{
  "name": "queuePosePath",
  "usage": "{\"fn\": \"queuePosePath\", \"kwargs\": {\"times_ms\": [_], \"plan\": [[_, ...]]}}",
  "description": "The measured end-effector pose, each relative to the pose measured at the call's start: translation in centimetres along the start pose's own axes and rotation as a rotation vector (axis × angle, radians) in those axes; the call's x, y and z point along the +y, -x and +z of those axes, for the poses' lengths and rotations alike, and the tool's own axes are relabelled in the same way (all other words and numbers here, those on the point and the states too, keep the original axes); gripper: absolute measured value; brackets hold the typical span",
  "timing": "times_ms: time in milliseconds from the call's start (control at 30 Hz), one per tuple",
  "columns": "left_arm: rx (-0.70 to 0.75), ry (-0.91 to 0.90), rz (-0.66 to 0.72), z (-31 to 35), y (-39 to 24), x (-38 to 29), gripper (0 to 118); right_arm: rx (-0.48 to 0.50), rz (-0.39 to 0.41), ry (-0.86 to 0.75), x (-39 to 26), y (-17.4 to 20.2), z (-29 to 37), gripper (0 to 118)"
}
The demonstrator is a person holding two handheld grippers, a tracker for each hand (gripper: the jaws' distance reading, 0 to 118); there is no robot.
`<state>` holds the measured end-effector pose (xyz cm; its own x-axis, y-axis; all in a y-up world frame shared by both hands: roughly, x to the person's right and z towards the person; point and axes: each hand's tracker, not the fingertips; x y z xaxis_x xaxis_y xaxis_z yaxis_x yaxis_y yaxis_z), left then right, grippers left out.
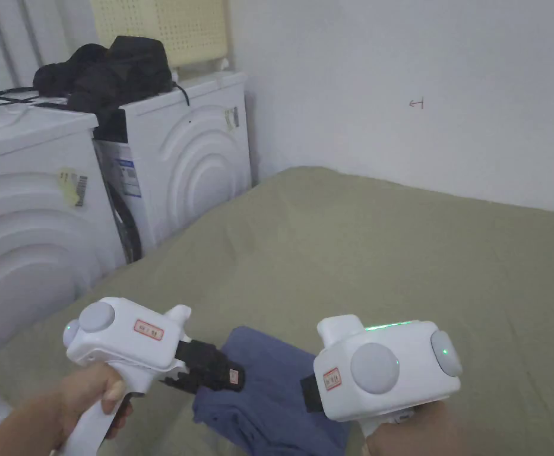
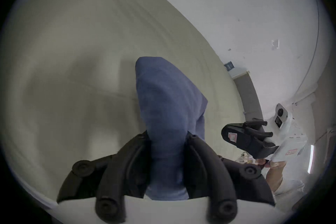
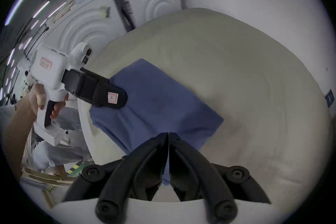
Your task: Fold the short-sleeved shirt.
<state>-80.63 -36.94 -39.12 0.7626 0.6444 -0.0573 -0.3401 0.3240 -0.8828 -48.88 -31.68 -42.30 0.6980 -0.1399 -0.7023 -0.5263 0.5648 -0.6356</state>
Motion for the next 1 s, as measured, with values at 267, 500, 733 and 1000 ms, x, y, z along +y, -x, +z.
{"fn": "queuePosePath", "kwargs": {"times_ms": [267, 500, 733, 1000], "plan": [[0.111, 0.017, 0.011, 3.6, 5.7, 3.3, 31, 0.069, 0.037, 0.026, 3.8, 4.9, -4.9, 7], [0.376, -0.025, -0.12, 5.6, 1.0, 2.7, 112, 0.076, 0.064, 0.013, 2.7, 4.0, -2.5, 7], [0.321, -0.128, -0.26, 6.1, -5.7, 1.7, 53, 0.028, 0.028, -0.004, -4.2, -2.7, 3.4, 7], [0.283, -0.145, -0.447, -8.6, -23.2, -4.8, 1, -0.18, -0.153, -0.049, -16.1, -14.9, 13.8, 7]]}}
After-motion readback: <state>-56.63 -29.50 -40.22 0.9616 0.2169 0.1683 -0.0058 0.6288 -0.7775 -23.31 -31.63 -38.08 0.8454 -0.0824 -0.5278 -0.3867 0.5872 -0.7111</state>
